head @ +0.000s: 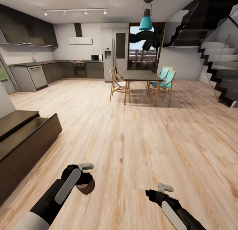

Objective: Place each of the two pumpkins and all three candles from the living room inside a cabinet in the living room (use any cabinet), then make sure every cabinet is closed, and position the cauldron so it is next to a table in the living room.

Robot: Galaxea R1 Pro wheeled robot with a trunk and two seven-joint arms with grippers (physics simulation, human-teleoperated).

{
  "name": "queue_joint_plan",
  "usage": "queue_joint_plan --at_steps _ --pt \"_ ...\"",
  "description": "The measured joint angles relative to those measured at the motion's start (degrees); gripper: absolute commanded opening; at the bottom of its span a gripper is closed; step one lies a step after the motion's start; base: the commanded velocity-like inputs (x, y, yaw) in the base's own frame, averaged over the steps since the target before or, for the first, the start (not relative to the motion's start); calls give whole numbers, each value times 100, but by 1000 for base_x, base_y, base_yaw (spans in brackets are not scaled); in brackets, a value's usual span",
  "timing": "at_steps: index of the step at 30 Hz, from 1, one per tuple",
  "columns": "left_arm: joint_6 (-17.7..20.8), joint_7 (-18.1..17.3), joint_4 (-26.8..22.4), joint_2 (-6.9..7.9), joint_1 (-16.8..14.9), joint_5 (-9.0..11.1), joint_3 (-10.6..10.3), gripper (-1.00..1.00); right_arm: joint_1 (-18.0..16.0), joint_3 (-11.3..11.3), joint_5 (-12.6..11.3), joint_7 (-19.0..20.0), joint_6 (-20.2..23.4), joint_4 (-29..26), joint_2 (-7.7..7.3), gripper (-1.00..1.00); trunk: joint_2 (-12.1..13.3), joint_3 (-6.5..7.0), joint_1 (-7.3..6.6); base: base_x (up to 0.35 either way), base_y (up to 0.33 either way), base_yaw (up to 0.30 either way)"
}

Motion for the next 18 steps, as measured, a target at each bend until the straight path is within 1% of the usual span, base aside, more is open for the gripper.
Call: queue_joint_plan --at_steps 5,18 --pt "0 0 0 0 0 0 0 -100 0 -6 5 2 -30 131 0 100 0 0 0 320 -92 0" --pt "-1 0 0 0 0 -1 2 -100 0 -8 0 2 -32 156 0 100 0 0 0 321 -91 0"
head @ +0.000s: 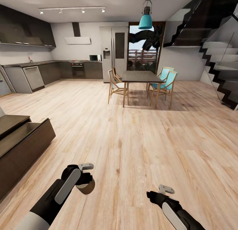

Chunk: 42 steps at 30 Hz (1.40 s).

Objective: Place each of the two pumpkins and all three candles from the living room inside a cabinet in the living room (use any cabinet), then make sure every cabinet is closed, and position the cauldron so it is next to a table in the living room.

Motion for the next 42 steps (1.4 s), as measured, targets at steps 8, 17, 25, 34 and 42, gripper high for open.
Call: queue_joint_plan --at_steps 8,17,25,34,42 --pt "0 0 0 0 0 -1 2 -100 0 0 0 -7 1 -1 0 100 0 0 0 321 -76 0" --pt "-4 0 0 0 0 -2 -2 -100 0 0 0 -17 0 0 0 100 0 0 0 320 -73 0" --pt "-7 0 3 0 0 0 -2 -100 0 0 0 -29 4 -1 0 100 0 0 0 321 -73 0" --pt "-8 0 7 0 0 1 -2 -100 0 -5 0 -35 4 -1 -4 100 0 0 0 321 -73 0" --pt "-8 1 7 0 0 0 -2 -100 0 -9 0 -44 4 -1 -5 100 0 0 0 321 -73 0"
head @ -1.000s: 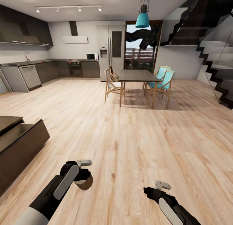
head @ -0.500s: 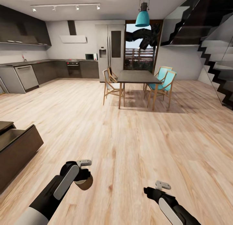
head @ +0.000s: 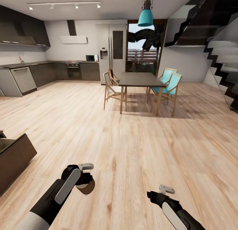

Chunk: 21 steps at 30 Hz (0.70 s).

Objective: Place each of the two pumpkins and all three candles from the living room inside a cabinet in the living room (use any cabinet), then make sure every cabinet is closed, and position the cauldron so it is next to a table in the living room.

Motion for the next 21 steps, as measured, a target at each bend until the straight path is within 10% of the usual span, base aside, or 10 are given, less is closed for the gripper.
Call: queue_joint_plan --at_steps 21 --pt "0 8 -1 -3 2 5 2 -100 -2 10 0 -9 9 2 6 100 0 0 0 320 -92 172"
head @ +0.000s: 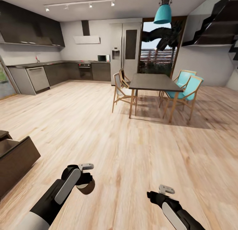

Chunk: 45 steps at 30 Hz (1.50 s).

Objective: Place each of the two pumpkins and all three candles from the living room inside a cabinet in the living room (use any cabinet), then make sure every cabinet is closed, and position the cauldron so it is next to a table in the living room.

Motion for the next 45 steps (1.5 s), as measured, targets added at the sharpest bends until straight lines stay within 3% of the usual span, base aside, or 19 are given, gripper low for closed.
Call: queue_joint_plan --at_steps 45 --pt "-4 -1 4 -5 0 20 1 -100 0 9 0 -9 0 0 0 100 0 0 2 253 -232 291"
